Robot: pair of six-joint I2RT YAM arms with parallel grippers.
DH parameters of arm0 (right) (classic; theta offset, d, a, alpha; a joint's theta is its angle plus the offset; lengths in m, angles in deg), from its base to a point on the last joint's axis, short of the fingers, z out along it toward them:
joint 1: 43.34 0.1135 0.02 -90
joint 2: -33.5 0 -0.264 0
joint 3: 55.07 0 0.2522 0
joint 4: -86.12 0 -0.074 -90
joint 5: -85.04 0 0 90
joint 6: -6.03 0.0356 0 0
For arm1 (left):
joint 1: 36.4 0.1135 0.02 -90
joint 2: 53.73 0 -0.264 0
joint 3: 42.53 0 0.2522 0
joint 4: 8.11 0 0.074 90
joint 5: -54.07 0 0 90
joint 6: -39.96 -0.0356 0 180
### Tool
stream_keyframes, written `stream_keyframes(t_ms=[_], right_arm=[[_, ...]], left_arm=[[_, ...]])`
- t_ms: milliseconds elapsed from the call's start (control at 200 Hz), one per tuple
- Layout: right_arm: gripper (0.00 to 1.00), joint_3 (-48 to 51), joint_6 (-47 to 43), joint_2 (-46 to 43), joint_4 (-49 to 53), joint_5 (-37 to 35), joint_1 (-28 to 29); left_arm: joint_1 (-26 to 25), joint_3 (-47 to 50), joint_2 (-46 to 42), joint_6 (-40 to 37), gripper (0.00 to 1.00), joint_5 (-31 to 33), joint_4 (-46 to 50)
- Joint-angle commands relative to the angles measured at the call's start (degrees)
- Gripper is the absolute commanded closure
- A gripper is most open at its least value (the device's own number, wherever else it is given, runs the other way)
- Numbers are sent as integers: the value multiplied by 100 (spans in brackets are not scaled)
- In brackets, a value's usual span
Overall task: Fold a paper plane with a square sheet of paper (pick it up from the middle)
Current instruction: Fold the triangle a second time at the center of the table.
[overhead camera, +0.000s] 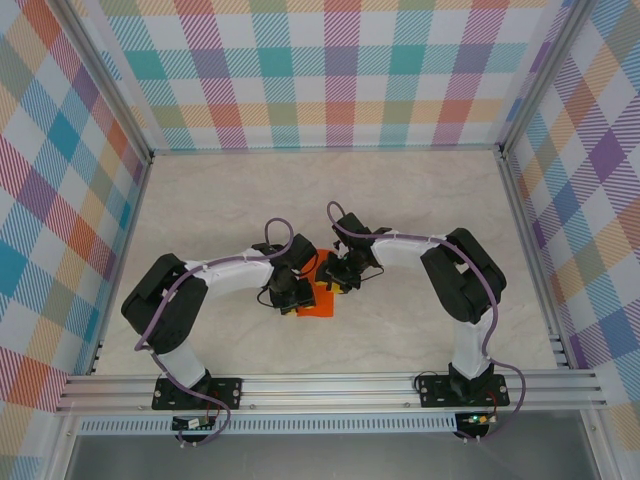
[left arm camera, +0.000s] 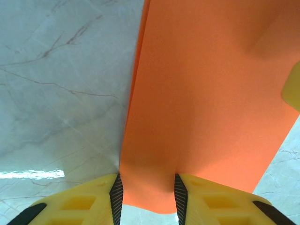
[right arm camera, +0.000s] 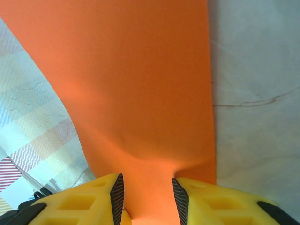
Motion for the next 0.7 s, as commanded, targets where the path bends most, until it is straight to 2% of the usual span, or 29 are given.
stream_keyframes(t_ms=[0,115,355,695], right_arm=[[62,457,-19,875,126,-854,55],[62,464,-29,880,109,-854,51],[62,468,-27,896,96,-854,46],[62,459,-35,897,114,-872,46]], left_arm=[[-237,-223,161,57,64,-40,-480],[-329,-387,125,26,65,303,-157],[-364,-516,13,4,67,622,158],[-365,-556,-277,-57,65,655,533]])
